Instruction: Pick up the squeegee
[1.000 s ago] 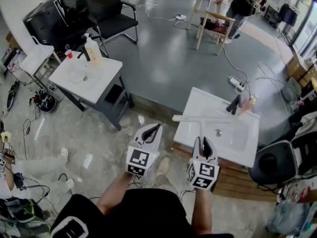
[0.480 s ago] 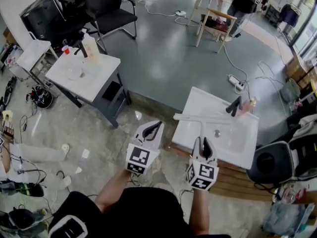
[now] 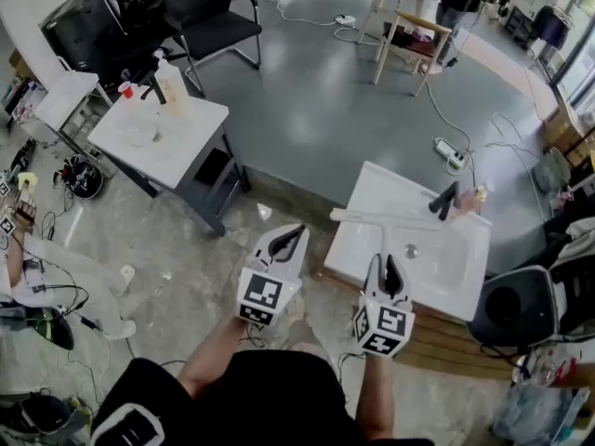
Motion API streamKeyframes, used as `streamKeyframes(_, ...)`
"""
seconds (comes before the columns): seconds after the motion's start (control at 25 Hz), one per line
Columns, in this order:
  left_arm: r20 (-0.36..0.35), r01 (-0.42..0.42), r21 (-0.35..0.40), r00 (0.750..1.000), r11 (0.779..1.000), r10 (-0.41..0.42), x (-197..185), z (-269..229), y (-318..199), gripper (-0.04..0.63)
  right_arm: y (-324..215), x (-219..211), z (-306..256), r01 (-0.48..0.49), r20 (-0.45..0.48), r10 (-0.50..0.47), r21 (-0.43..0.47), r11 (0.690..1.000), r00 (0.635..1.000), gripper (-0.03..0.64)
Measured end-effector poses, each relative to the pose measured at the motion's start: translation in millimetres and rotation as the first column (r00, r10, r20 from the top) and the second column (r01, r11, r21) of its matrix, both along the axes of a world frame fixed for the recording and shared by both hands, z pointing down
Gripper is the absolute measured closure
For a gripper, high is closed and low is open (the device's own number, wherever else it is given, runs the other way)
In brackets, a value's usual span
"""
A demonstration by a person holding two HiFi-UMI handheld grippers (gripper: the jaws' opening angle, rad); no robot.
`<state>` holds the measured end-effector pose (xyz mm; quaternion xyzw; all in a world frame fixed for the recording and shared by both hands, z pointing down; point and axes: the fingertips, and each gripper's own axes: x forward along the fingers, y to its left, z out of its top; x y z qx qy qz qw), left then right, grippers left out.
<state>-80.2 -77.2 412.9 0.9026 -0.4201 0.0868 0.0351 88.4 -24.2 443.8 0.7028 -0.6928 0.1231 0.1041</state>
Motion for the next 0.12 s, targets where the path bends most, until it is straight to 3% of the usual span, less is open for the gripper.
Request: streamKeyframes(0.12, 0.002, 0.005, 0.0, 1.0, 1.0, -0.005, 0.9, 0.2, 0.9, 0.594, -1.6, 0.3, -4.0, 0.005, 0.001, -0.005, 0.006, 1.0, 1.0, 0.54)
